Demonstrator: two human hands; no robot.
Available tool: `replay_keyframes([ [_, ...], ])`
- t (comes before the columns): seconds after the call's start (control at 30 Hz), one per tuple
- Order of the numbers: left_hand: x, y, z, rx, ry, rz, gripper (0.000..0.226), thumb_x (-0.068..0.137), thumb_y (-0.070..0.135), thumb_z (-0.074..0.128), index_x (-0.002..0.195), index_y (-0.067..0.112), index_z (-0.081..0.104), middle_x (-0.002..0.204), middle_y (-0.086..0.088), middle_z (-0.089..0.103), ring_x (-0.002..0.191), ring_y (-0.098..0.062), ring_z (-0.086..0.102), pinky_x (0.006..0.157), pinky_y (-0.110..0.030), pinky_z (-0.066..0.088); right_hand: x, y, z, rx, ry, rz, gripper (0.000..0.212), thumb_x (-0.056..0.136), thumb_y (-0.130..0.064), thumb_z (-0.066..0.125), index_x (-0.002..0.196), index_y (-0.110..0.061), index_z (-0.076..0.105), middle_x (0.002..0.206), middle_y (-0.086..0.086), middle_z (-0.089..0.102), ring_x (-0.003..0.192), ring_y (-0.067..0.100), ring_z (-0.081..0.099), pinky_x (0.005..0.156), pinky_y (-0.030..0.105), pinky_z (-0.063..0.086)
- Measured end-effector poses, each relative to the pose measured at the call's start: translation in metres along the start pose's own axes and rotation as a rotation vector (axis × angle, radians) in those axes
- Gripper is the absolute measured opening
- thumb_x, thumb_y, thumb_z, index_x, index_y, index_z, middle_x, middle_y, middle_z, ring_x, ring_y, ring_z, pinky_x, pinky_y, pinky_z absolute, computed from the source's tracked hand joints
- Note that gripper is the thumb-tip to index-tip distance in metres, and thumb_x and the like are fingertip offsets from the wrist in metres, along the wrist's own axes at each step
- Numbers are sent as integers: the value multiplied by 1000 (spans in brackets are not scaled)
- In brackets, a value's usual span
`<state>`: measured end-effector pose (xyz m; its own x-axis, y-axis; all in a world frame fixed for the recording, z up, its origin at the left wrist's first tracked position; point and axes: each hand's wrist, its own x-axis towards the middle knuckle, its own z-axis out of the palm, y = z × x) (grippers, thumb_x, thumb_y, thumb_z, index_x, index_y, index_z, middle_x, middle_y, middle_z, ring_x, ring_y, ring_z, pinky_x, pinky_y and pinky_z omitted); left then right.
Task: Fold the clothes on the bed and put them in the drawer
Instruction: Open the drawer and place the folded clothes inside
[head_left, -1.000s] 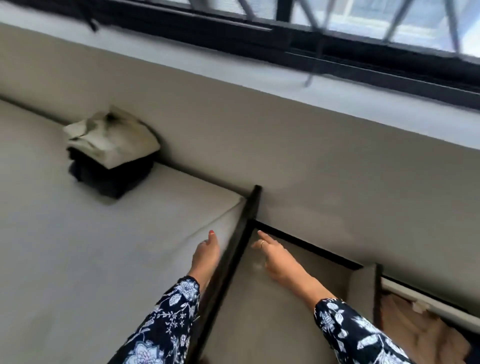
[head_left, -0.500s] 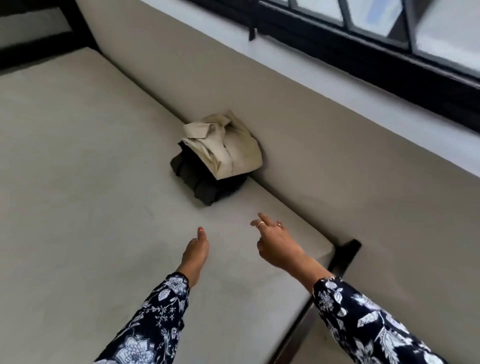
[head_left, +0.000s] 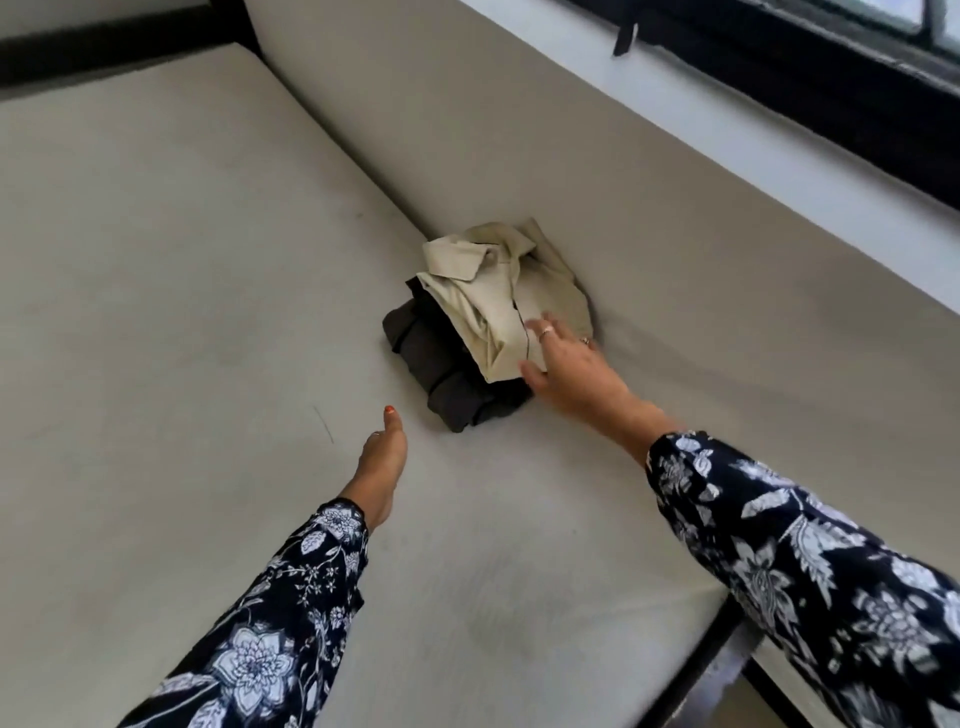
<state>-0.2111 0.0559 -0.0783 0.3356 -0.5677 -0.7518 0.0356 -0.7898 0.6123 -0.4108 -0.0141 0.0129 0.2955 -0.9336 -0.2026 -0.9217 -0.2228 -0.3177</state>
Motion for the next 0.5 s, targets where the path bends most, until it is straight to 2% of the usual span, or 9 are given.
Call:
replay_keyframes([
  [0.03,10,2,1,-26,5,-4,71,98,59,22,146,7,31,143,-10,43,129,-30,44,110,-43,34,16,2,-1,26,22,11,55,98,-29,45,147,-9,27,154,13,24,140,30,29,115,46,20],
  [0.1,33,5,4,-86,17,13,65,98,59,23,138,11,40,113,-5,55,107,-25,52,98,-38,41,49,7,-1,67,60,41,60,98,-39,44,146,-7,28,152,14,28,138,31,32,113,48,25],
  [0.13,44,7,7,-122,37,20,58,98,59,23,131,16,43,97,-2,53,96,-23,52,90,-35,43,65,10,2,86,64,62,64,98,-45,43,146,-5,28,152,15,28,138,31,32,113,48,26],
  [0.17,53,9,10,-147,47,17,54,98,59,24,126,18,44,91,0,51,92,-22,51,84,-33,42,77,13,5,108,65,79,69,97,-50,43,146,-4,29,152,15,28,138,31,32,113,49,27],
  [0.23,68,11,16,-181,26,22,59,98,58,23,134,15,43,109,-5,55,105,-24,52,89,-34,41,97,20,15,146,68,64,78,92,-60,44,147,-8,27,153,13,26,140,28,29,112,51,27],
  [0.3,82,15,24,-199,25,6,66,99,57,23,142,9,38,135,-9,50,120,-26,51,98,-36,40,115,26,25,190,59,34,90,84,-71,44,151,-17,18,156,9,22,143,27,23,113,54,24],
  [0.33,87,19,28,-209,23,0,67,99,57,23,143,8,36,139,-10,48,122,-26,50,100,-36,40,121,28,29,208,46,39,96,80,-76,44,152,-21,13,157,7,20,144,27,22,113,57,22],
  [0.43,105,32,38,-281,29,-11,67,99,56,25,146,8,32,142,-12,47,123,-26,51,101,-34,42,143,33,41,260,-37,77,107,70,-83,48,152,-25,11,157,4,20,143,30,24,111,57,27],
  [0.5,116,39,44,-347,24,-12,66,100,54,27,145,6,34,134,-13,53,115,-24,55,97,-32,45,152,35,50,288,-78,79,107,69,-81,53,151,-22,16,155,6,27,140,31,31,109,53,33],
])
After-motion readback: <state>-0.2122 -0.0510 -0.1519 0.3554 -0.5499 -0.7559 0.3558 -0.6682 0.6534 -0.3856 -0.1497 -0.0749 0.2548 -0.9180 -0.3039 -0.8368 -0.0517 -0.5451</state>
